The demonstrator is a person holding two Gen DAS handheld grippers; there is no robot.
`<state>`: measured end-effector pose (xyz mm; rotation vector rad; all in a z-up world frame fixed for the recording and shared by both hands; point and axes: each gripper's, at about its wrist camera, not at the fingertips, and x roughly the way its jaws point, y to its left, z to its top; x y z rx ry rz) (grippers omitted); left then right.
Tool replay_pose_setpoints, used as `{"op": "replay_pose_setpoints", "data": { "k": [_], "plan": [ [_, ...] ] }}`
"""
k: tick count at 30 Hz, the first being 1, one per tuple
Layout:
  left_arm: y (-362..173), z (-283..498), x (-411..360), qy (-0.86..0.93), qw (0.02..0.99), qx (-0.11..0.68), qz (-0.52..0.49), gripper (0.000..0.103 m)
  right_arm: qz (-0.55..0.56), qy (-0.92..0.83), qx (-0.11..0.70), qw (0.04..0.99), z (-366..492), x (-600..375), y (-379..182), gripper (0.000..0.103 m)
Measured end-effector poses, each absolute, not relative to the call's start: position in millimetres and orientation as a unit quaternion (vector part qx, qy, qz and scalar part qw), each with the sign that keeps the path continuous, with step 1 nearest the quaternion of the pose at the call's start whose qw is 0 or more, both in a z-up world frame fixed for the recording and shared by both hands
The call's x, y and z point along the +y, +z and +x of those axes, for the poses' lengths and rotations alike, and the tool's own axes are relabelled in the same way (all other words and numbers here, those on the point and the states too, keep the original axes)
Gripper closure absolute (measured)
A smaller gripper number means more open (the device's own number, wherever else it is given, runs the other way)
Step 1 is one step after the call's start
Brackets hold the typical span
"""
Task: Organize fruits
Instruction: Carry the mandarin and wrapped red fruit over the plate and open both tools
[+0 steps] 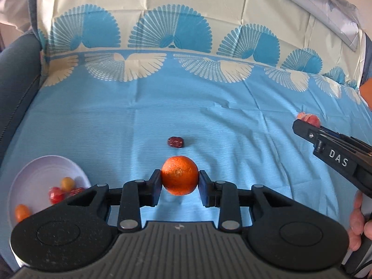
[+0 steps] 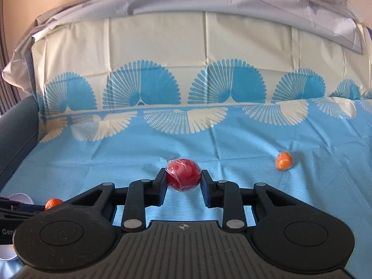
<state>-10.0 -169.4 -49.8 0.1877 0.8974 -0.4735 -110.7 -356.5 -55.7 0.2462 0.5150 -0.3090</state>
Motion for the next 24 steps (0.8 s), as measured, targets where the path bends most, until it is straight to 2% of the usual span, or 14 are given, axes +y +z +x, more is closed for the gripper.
{"op": "replay_pose_setpoints", "data": {
  "k": [6,12,24],
  "plan": [
    [-1,-41,-83,-0.194,0.883,0.416,0.095,0.066,0.121,-0.092,0.256,0.955,-153,-275,-12,0.072],
    [26,-71,-3,-0.168,0.892,0.411,0.089,0.066,0.109,-0.027,0.289,0.951,-184,-197,5,0.072],
    [29,-119,100,-0.141,0.902,0.402,0.072,0.066,0.046,0.043,0.324,0.944,-218,-87,18,0.072]
  ]
}}
